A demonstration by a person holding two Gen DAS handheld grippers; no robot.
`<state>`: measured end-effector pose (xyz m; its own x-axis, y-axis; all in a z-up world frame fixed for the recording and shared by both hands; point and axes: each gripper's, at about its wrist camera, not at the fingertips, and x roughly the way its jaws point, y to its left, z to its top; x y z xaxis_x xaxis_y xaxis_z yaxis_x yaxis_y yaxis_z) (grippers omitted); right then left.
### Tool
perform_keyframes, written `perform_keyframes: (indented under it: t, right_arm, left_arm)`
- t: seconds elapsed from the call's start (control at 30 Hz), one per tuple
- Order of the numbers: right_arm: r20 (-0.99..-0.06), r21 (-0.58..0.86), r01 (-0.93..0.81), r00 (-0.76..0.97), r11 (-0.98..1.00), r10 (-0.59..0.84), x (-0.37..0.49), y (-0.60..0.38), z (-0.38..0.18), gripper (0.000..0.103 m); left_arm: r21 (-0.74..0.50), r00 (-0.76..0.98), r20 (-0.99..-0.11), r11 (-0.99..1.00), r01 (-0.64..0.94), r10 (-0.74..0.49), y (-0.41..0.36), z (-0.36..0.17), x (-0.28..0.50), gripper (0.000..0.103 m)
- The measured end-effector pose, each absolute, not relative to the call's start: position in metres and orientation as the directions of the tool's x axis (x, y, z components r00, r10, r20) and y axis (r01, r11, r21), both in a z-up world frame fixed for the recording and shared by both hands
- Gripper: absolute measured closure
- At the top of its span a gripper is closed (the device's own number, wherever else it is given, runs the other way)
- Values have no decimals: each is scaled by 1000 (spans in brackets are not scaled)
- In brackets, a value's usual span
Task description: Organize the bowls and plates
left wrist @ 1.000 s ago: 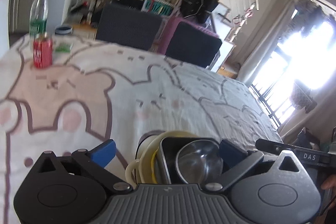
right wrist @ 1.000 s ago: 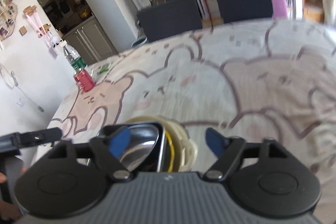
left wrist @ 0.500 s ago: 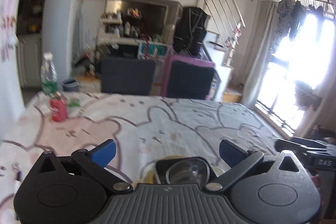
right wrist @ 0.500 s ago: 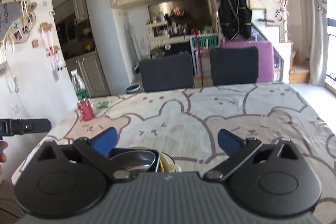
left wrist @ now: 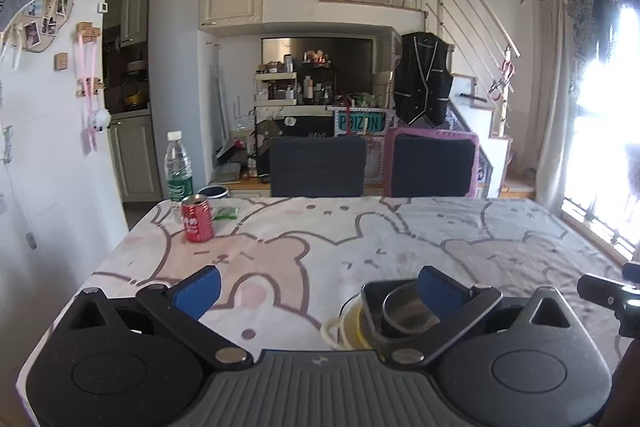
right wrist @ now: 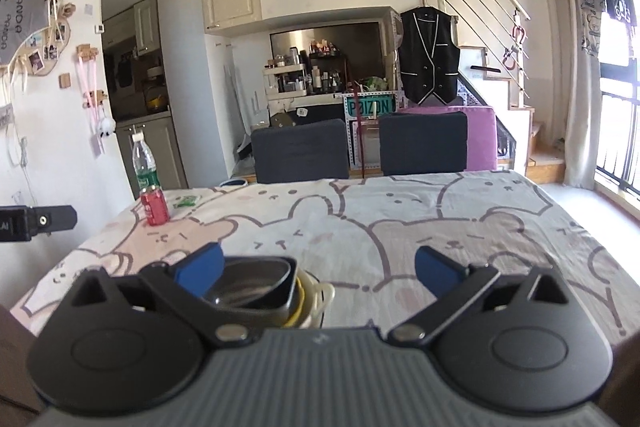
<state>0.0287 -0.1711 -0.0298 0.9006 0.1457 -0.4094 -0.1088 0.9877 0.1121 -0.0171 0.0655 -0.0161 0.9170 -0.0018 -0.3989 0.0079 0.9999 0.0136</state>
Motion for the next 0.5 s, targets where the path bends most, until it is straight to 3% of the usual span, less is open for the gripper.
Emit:
perform_keyframes:
  t: [0.5]
  right_arm:
    - [-439,8,-94,894,996,88,6,-158,-51,0]
  left_arm:
    - [43,884,-466,999,-9,28,59,-58,-37,0]
